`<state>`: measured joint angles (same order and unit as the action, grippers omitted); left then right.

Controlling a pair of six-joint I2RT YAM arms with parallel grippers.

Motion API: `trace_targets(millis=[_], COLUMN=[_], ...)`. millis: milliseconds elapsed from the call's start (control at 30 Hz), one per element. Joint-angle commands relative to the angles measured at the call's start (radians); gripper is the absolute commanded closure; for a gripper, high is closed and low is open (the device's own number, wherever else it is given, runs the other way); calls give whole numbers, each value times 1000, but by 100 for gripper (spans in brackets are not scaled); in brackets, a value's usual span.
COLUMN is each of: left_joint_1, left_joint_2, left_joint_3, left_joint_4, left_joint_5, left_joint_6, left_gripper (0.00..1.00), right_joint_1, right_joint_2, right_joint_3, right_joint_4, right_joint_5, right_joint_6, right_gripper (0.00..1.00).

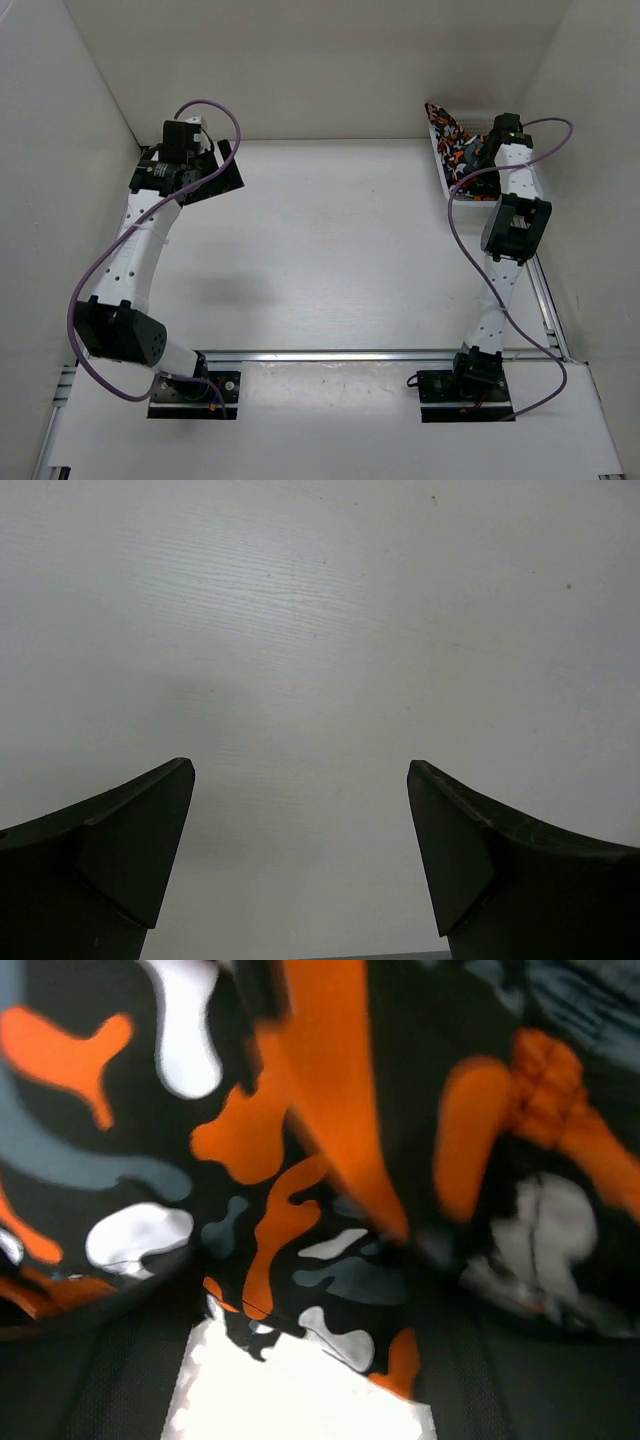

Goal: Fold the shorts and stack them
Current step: Grab the shorts from the pile

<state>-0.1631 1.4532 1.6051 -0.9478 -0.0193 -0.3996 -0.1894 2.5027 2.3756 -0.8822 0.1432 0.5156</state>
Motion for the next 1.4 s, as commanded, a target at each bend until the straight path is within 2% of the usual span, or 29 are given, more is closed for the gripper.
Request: trace_targets(millis=[0,33,67,133,233,433,567,600,633,700,733,833,1000,1367], left_joint_1=[0,0,0,0,-9,-9,-9,-9,-9,-9,-9,-9,-9,-9], left_joint_2=[1,1,12,12,3,-19,-92,-103,-112,-131,-131,-131,-80,53], left_joint_3=[52,52,61,61,61,52,21,6,-3,-14,-14,-14,7,29], left_joint_4=[-25,-25,-25,-25,-25,-25,-25,-25,-25,-25,-25,-25,-34,-52], left_joint_5=[-27,-27,-18,-8,1,28,47,47,47,38,38,38,18,-31], left_joint_6=[-7,-7,-7,-7,-16,-35,-35,-35,-35,-35,-35,-25,-25,-16], left_gripper=[0,0,0,0,0,0,0,0,0,0,0,0,0,0], right_joint_1=[-2,-2,-2,-2,-2,7,18,18,18,18,18,18,18,18], right_joint_2=[-13,-25,-60,-117,-241,-479,-525,-525,-500,-425,-395,-303,-184,103], right_joint_3=[5,-21,-32,-71,-113,-81,-99,-99,-86,-14,16,76,109,270], right_joint_4=[80,95,116,156,206,236,224,215,185,148,129,84,117,195], right_joint_5=[-76,-76,-64,-27,-43,-209,-211,-211,-211,-244,-273,-284,-249,-117], right_joint_6=[-6,3,3,17,5,-14,-32,-32,-32,-55,-68,-68,-34,11], right_gripper=[44,57,81,100,100,100,100,98,76,47,24,8,3,6])
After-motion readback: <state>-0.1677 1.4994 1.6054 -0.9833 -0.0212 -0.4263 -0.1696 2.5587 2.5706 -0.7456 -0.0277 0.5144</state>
